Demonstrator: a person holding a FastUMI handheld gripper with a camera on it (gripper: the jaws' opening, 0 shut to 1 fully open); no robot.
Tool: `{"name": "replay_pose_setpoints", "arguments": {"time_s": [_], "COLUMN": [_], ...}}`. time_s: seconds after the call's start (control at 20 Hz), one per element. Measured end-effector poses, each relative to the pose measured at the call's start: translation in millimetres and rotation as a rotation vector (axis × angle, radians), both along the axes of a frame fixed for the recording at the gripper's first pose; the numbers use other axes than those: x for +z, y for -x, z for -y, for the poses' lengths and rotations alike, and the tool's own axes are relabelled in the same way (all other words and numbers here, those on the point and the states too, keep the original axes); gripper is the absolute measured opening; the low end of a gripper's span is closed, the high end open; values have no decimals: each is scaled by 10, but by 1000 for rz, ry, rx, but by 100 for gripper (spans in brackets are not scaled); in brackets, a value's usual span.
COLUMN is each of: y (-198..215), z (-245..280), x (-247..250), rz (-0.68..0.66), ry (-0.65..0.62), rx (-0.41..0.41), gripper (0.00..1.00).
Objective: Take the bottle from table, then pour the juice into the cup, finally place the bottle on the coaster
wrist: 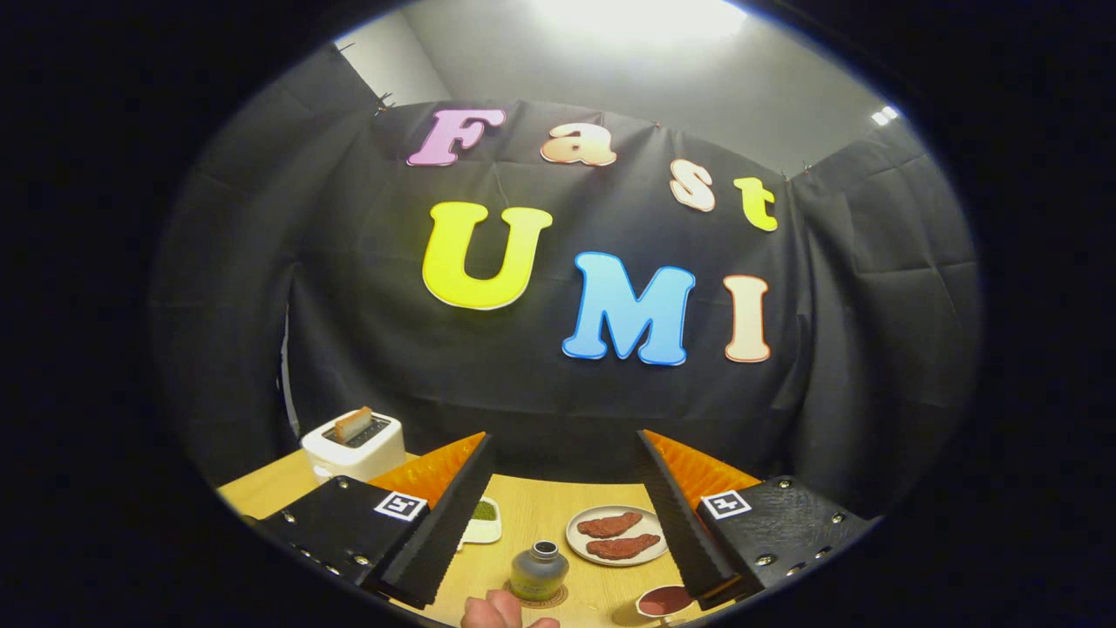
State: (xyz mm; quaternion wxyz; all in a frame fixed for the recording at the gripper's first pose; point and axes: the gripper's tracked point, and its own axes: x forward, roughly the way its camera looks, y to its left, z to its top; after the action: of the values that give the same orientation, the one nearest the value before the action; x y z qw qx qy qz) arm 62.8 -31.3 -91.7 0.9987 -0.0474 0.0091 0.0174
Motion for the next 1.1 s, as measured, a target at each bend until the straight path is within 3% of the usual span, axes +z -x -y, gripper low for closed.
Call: {"name": "replay_pose_setpoints", "arguments": {"time_s": [0.1, 0.2, 0.4, 0.55, 1.1], "y": [108, 233, 361, 482, 707], "z": [-50, -10, -158, -108, 257], "x": [292, 483, 640, 718, 754], "rz": [21, 36, 14, 28, 32], "ry": [4, 22, -58, -36, -96], "rx": [13, -38, -35, -48, 42], "gripper": [99, 98, 98, 98, 98]}}
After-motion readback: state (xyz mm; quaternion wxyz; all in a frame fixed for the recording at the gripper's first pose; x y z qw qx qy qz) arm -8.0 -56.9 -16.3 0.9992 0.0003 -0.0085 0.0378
